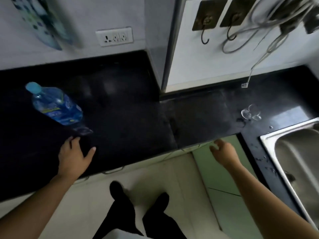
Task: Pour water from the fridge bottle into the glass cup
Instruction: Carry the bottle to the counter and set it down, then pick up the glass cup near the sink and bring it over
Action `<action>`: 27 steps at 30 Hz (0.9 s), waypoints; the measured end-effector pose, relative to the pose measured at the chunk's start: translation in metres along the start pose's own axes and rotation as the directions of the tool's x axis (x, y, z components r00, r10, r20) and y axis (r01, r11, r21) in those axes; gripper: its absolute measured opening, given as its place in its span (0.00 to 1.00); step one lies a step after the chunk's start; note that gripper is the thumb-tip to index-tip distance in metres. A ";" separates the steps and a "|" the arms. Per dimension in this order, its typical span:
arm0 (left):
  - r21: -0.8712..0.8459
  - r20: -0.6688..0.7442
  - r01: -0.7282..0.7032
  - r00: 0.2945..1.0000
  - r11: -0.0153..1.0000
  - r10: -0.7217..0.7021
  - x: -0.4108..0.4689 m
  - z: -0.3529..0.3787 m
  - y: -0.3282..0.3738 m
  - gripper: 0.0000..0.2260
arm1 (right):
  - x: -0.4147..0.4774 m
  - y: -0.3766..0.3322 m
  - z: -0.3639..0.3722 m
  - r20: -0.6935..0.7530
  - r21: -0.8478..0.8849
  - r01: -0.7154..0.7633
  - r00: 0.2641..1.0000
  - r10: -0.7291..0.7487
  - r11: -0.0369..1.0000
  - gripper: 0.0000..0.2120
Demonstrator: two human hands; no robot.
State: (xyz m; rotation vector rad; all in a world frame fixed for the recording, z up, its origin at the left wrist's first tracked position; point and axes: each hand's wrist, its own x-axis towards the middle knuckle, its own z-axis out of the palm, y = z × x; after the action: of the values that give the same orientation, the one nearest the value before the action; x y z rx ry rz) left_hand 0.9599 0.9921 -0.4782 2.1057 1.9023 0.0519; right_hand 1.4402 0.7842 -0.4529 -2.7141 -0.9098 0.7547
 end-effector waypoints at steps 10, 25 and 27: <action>-0.144 0.101 -0.444 0.883 0.885 0.459 0.009 0.051 0.206 0.31 | 0.007 -0.007 0.003 -0.022 0.094 0.005 1.000 -0.002 0.996 0.15; 0.041 0.154 -0.632 0.769 0.774 0.621 -0.002 0.124 0.310 0.39 | 0.042 0.078 -0.055 -0.231 0.404 -0.103 0.950 0.211 0.909 0.07; 0.041 0.155 -0.622 0.777 0.782 0.610 -0.002 0.123 0.311 0.39 | 0.073 0.084 -0.074 -0.290 0.481 -0.112 0.915 0.279 0.869 0.13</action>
State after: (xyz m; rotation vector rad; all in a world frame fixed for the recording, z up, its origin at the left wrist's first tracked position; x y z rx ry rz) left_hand 1.2884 0.9418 -0.5191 2.6331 1.0778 -0.0359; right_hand 1.5721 0.7607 -0.4463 -2.4167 -0.3178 0.4180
